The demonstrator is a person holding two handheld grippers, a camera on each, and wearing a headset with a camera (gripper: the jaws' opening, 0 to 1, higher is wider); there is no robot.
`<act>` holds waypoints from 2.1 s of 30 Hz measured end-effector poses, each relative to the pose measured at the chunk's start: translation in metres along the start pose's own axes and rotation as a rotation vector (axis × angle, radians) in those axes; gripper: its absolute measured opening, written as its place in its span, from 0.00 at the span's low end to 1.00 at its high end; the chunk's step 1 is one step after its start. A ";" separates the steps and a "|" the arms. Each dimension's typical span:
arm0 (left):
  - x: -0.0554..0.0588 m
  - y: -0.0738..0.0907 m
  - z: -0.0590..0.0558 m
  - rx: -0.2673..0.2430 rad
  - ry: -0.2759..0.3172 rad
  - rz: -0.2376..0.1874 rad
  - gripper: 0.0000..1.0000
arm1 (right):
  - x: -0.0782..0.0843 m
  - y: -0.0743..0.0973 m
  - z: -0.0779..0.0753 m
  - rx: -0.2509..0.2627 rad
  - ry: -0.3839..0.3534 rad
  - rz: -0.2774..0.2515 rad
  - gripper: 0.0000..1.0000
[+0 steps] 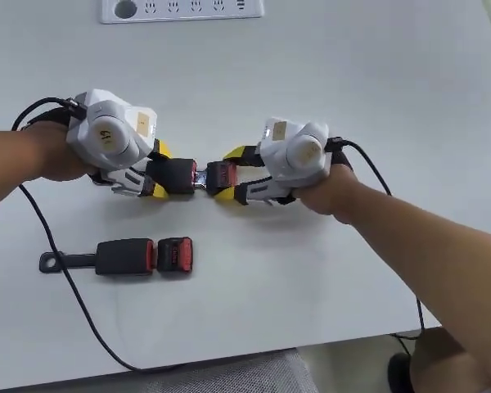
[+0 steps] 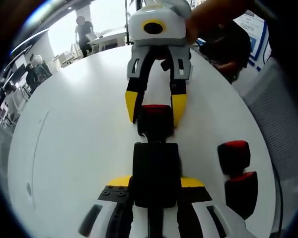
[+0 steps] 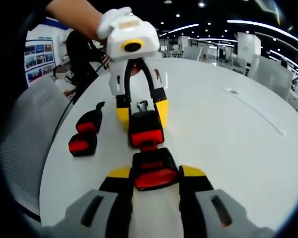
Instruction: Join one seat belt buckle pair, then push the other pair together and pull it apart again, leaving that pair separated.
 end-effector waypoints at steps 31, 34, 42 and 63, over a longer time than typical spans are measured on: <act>0.001 0.000 -0.001 -0.019 0.038 0.004 0.34 | 0.042 0.063 0.005 0.001 -0.014 0.022 0.36; 0.001 0.000 -0.001 -0.019 0.039 0.004 0.34 | 0.047 0.070 0.004 0.007 -0.029 0.018 0.36; 0.001 -0.002 -0.001 -0.019 0.042 0.002 0.34 | 0.058 0.091 0.005 0.010 -0.037 0.036 0.36; -0.003 -0.004 -0.002 -0.011 0.040 0.034 0.37 | 0.063 0.095 0.007 0.040 -0.043 0.068 0.45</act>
Point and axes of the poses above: the centre of the closed fingertips' face, and the gripper's own axes: y roughly backward along the fingers, z roughly to its left, x roughly out of its underside, the point moved 8 cm from there along y, roughly backward along the fingers, and after that the axes turned 15 degrees about -x, right-handed, at the moved point
